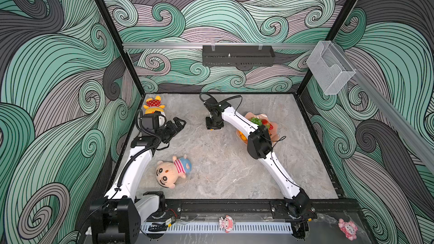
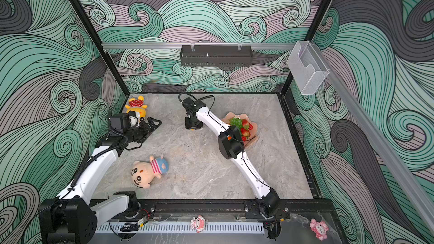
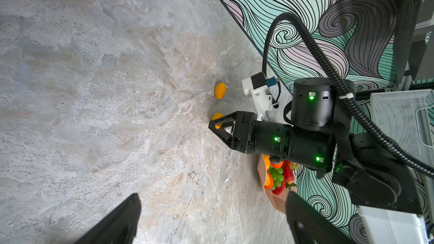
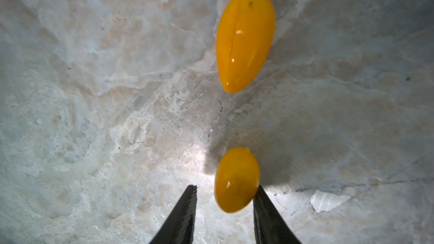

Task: Arrange fruit in a fruit bowl
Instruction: Pick up the fruit from the top-center of the table.

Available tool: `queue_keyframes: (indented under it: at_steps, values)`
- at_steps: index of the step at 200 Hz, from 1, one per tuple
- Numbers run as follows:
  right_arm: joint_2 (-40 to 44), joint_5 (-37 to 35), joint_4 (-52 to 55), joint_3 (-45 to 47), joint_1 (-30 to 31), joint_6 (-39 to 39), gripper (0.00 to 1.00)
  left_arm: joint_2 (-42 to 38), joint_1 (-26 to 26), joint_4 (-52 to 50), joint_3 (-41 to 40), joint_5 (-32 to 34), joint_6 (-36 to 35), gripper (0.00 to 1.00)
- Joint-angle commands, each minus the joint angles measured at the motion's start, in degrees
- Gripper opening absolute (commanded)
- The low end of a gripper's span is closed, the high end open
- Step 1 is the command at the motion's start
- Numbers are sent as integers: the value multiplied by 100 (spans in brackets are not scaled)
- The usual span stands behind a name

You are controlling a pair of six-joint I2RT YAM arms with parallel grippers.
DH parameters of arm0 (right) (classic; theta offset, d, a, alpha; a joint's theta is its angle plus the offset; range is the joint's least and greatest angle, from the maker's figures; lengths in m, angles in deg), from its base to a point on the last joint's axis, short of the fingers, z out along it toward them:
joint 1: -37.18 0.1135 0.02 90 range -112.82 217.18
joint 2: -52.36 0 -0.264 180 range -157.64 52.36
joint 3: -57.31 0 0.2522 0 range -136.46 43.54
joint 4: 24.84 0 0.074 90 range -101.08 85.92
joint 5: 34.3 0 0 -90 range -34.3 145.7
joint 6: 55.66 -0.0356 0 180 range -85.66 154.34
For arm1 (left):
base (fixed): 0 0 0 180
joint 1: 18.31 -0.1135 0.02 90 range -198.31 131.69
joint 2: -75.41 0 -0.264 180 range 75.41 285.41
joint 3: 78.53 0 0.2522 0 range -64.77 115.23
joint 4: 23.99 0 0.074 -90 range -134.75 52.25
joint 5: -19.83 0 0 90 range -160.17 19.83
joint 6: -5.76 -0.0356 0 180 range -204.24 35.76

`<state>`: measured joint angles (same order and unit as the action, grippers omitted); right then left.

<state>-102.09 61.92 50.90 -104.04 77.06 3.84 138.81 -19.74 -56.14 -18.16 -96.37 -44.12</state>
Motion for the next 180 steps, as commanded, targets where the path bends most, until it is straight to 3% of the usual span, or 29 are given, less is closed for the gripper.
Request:
queue_keyframes:
  at_steps: [1,180]
  values:
    - [-242,37,139,-141,-41,-30,39,-64,-46,-76,15,-88,22,99]
    - [-53,29,152,-74,-92,61,23,24,-50,-140,112,-483,-56,99]
